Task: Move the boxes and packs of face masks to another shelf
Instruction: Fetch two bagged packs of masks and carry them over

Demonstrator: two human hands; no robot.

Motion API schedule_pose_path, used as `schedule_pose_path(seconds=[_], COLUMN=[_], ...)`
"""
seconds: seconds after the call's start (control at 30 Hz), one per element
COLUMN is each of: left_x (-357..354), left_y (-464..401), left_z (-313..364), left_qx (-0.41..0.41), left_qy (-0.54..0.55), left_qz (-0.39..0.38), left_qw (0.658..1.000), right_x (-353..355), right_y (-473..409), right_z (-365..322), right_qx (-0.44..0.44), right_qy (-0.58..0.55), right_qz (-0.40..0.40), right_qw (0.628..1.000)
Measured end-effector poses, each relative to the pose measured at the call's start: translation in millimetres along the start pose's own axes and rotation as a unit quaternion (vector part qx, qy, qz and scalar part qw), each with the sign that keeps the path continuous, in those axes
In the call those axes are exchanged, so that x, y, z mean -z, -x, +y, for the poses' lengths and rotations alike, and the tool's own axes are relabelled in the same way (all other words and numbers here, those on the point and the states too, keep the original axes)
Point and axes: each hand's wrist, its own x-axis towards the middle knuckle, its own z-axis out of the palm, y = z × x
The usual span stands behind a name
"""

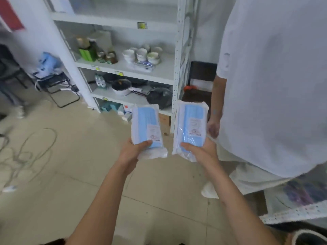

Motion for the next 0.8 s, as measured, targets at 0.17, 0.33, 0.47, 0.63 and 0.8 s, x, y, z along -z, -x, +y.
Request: schedule_pose_path(seconds=[0.17, 0.33, 0.47, 0.63, 0.8], left_x=[54, 112, 159, 212, 254], left_y=[-7, -33, -68, -117, -164], left_z=[23, 39, 52, 86, 123], left_qx=[-0.027, -0.024, -0.02, -0.02, -0.036], left_qy=[0.007, 0.032, 0.051, 0.066, 0.065], left_qz=[0.112, 0.2, 0.23, 0.244, 0.236], left_qw=[0.993, 0.979, 0.972, 0.967, 0.969], right_x=[-61, -130, -192, -273, -341], right_y=[-43, -82, -119, -161, -200], right_z=[-24, -34, -48, -77, -102], right_qx=[0.012, 0.024, 0.031, 0.038, 0.036], right_qy=[0.007, 0.033, 0.058, 0.065, 0.08], right_qz=[-0.084, -0.145, -0.181, -0.213, -0.228], right_qw=[0.996, 0.989, 0.981, 0.974, 0.97])
